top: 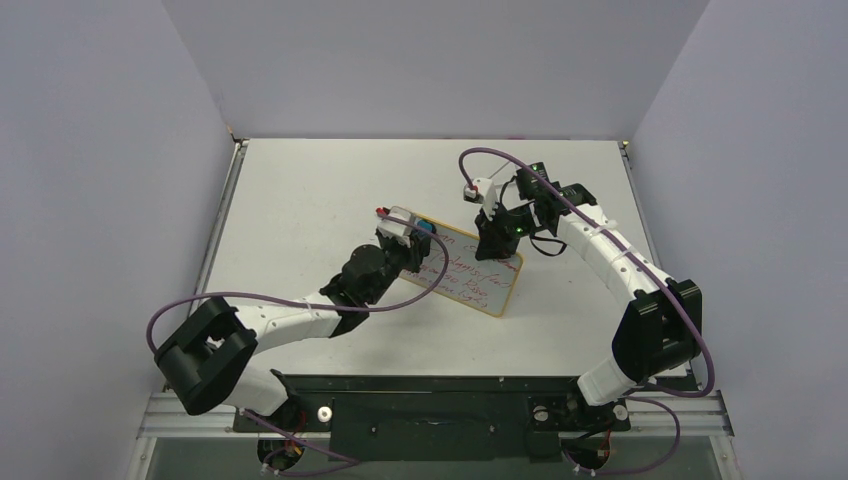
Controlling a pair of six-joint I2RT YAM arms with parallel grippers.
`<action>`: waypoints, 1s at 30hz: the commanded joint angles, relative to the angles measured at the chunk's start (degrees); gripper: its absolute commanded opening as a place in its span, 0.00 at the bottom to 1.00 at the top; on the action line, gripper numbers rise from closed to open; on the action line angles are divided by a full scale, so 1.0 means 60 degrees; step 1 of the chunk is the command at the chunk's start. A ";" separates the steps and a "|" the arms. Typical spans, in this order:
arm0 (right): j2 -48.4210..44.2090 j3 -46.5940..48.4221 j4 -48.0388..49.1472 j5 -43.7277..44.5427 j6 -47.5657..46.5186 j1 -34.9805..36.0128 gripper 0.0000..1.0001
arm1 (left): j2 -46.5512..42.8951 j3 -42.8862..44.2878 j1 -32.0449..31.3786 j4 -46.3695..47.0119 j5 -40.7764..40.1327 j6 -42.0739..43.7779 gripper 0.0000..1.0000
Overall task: Erase the whiteboard
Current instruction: Erase the whiteboard at the center of the board.
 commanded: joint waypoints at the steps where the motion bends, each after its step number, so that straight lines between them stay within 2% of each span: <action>1: 0.0299 -0.0074 -0.0367 0.0342 -0.0647 0.0130 0.00 | 0.0376 -0.0323 -0.0057 0.0733 -0.0020 -0.0264 0.00; 12: 0.0316 -0.0073 -0.0370 0.0338 -0.0647 0.0133 0.00 | 0.1118 -0.0660 -0.0115 0.1172 -0.0151 -0.0500 0.00; 25: 0.0333 -0.0072 -0.0379 0.0336 -0.0661 0.0132 0.00 | 0.0120 0.0692 -0.0248 0.0320 -0.0161 0.0002 0.00; 30: 0.0343 -0.0056 -0.0397 0.0340 -0.0661 0.0134 0.00 | 0.0185 0.0844 -0.0384 0.0205 -0.0118 0.0105 0.00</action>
